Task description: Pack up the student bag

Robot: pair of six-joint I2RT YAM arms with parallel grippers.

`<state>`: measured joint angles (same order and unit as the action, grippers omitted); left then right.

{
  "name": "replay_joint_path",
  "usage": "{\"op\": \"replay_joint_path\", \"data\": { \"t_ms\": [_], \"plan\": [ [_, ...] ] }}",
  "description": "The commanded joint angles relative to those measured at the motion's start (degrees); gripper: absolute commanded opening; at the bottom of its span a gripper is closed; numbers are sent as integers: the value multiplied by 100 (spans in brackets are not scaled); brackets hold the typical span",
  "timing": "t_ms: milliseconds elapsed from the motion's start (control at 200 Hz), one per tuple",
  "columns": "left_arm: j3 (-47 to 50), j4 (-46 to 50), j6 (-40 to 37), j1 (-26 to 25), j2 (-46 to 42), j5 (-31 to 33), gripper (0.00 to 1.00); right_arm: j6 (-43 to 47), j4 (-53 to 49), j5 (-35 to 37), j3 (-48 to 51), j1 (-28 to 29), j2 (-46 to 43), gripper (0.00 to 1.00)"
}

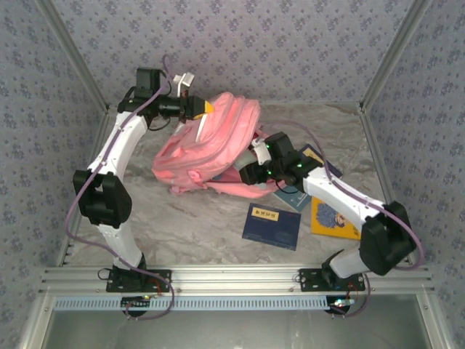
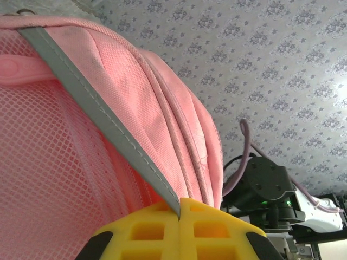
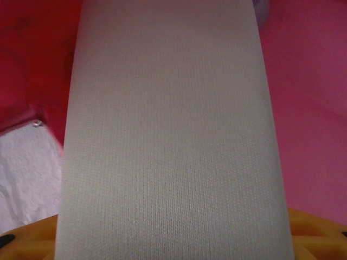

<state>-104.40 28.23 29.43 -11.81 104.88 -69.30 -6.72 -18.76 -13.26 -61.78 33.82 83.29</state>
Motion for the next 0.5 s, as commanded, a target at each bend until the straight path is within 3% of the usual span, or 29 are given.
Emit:
{"op": "replay_joint_path", "data": {
  "t_ms": [0, 85, 350, 450, 495],
  "plan": [
    [-96, -712, -182, -53, -744, -796, 0, 659, 64, 403, -376, 54, 427, 54],
    [-72, -755, -192, -83, -784, -836, 0, 1260, 167, 887, -757, 160, 899, 54],
    [-133, -751, -276, -355, -732, -995, 0, 1795, -615, 754, -2927, 180, 2719, 59],
    [-156, -744, -298, -387, -731, -996, 0, 1475, -846, 851, -3737, 182, 3352, 73],
    [-152, -728, -314, -383, -730, -990, 0, 1344, -743, 851, -3926, 200, 3505, 85]
  ]
}}
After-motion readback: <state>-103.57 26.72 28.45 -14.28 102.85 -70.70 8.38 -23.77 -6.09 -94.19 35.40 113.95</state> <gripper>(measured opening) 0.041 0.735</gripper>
